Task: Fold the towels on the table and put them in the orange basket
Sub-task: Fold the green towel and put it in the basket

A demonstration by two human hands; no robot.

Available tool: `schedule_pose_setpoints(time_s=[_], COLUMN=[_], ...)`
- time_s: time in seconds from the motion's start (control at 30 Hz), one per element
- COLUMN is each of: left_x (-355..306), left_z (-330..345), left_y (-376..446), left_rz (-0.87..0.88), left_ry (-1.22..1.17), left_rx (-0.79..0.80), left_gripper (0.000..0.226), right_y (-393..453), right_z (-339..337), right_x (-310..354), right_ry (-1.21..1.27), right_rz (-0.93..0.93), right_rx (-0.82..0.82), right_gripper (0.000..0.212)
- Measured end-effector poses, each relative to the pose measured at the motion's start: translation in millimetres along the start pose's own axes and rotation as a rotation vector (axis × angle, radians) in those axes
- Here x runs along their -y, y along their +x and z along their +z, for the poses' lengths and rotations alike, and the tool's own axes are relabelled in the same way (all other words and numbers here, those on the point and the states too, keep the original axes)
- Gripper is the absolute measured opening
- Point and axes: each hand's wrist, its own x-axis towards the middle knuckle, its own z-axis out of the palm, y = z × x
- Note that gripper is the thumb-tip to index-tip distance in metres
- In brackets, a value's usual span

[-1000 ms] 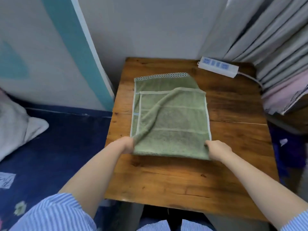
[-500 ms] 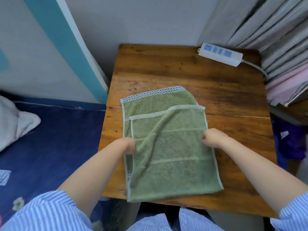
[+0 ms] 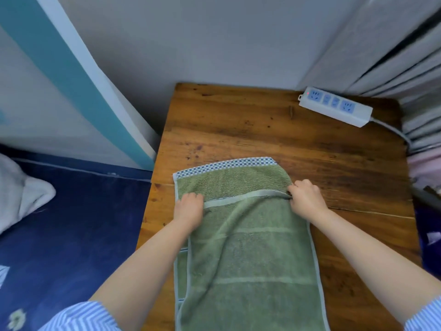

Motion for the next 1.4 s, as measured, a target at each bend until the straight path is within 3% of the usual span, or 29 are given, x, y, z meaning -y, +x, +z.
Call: schedule_pose_setpoints(time_s=[0.23,0.33,0.4,0.5,0.53,0.63,0.8,0.93,1.07,1.4], left_x=[37.4,60.4,66.0,64.1,62.5,59.4,58.1,67.5,76.9,74.6], left_z=[-55.8,-83.3,-86.4,-75.6,-68.6,-45.9,-43.5,-50.9,-53.3,-60.3], left_y=[-12.6,-17.5,-5.9,24.6,32.2,49.8,56.5,50.0,39.4,17.2], left_rz=[0.260,0.254,0.163,-0.021,-0.057,-0.088,-0.061,0.008,0.028,0.050], left_ry=[-0.504,-0.728,-0.809,-0.553,-0.428,-0.263,-0.219,-0.367,-0.416,-0.198], left_rx=[0.293,0.381,0.297,-0.019,-0.059,0.006,0.057,0.032,-0.044,-0.142], left_gripper=[0.014,0.032,0.031,0.015,0.017,0.028,0.029,0.023,0.021,0.029], right_y=[5.9,10.1,25.6,55.6,62.7,76.0,82.2,76.6,63.8,38.7], right_z=[-59.2,-88.1,-94.9,-88.7,-81.5,-63.9,-67.9,-84.1,-87.0,-98.8], right_x=[-7.3,0.2,9.1,23.7,26.6,32.2,29.2,16.3,2.9,-19.7], right_ry=[0.328,0.429,0.479,0.345,0.283,0.204,0.128,0.063,-0.008,0.284], right_rz=[-0.236,-0.308,-0.280,-0.227,-0.215,-0.213,-0.303,-0.387,-0.355,-0.207], right_rx=[0.231,0.240,0.199,0.085,0.084,0.176,0.228,0.311,0.375,0.225], right_gripper=[0.010,0.026,0.029,0.013,0.015,0.018,0.012,0.006,0.010,0.026])
